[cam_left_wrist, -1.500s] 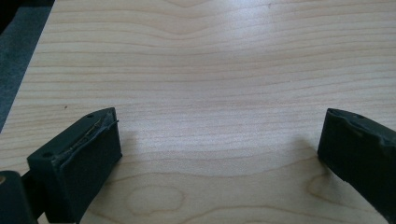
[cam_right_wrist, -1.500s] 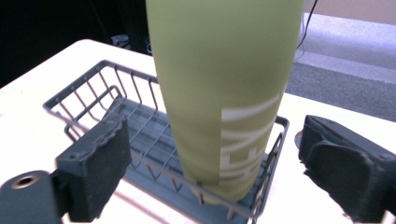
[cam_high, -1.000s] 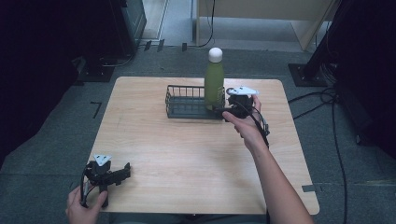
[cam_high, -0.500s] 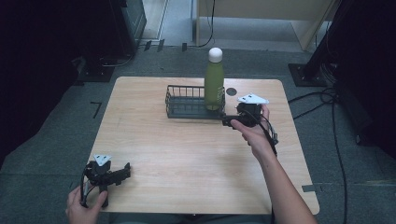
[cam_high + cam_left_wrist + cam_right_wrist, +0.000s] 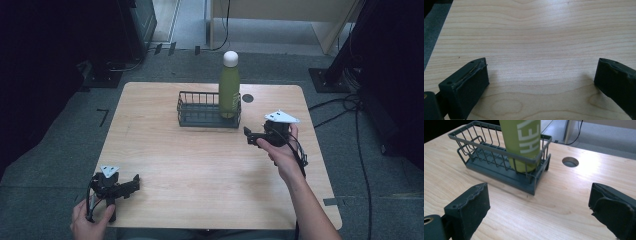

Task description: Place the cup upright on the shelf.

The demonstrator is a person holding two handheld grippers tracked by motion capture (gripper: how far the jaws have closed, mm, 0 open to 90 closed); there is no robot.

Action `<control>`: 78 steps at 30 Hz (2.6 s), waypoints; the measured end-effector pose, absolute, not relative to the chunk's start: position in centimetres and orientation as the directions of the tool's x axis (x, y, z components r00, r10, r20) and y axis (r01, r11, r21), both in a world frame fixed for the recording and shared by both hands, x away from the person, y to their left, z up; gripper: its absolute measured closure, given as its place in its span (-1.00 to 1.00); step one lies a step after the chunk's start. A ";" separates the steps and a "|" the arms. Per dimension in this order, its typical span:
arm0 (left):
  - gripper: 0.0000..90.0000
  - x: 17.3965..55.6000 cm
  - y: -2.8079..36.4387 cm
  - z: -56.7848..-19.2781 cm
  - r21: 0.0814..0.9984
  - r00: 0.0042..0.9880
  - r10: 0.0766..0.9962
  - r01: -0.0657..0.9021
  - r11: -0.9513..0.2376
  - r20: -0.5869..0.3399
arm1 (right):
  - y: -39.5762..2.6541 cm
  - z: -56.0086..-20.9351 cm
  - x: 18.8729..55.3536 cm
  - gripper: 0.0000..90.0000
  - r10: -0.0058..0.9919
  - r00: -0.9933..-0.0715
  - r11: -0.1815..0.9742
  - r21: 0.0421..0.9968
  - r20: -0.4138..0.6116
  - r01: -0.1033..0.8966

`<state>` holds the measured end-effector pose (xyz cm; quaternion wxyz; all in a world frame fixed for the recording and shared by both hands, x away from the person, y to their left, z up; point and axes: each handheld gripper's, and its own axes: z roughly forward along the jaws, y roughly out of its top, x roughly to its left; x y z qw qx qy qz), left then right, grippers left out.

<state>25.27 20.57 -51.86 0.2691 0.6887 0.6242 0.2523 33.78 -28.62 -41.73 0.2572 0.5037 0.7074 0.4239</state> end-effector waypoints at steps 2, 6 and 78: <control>-1.00 25.3 20.6 -51.9 0.685 0.093 0.996 0.724 -0.076 0.012 | -28.8 -41.9 33.6 -0.92 0.932 -0.357 0.130 0.858 0.065 0.496; -1.00 25.3 20.6 -51.9 0.686 0.094 0.996 0.723 -0.076 0.011 | -29.9 -42.5 32.6 -0.92 0.936 -0.344 0.119 0.855 0.072 0.504; -1.00 25.3 20.6 -51.9 0.685 0.095 0.995 0.724 -0.078 0.013 | -42.3 -52.6 20.2 -0.90 0.998 -0.059 0.028 0.728 0.016 0.685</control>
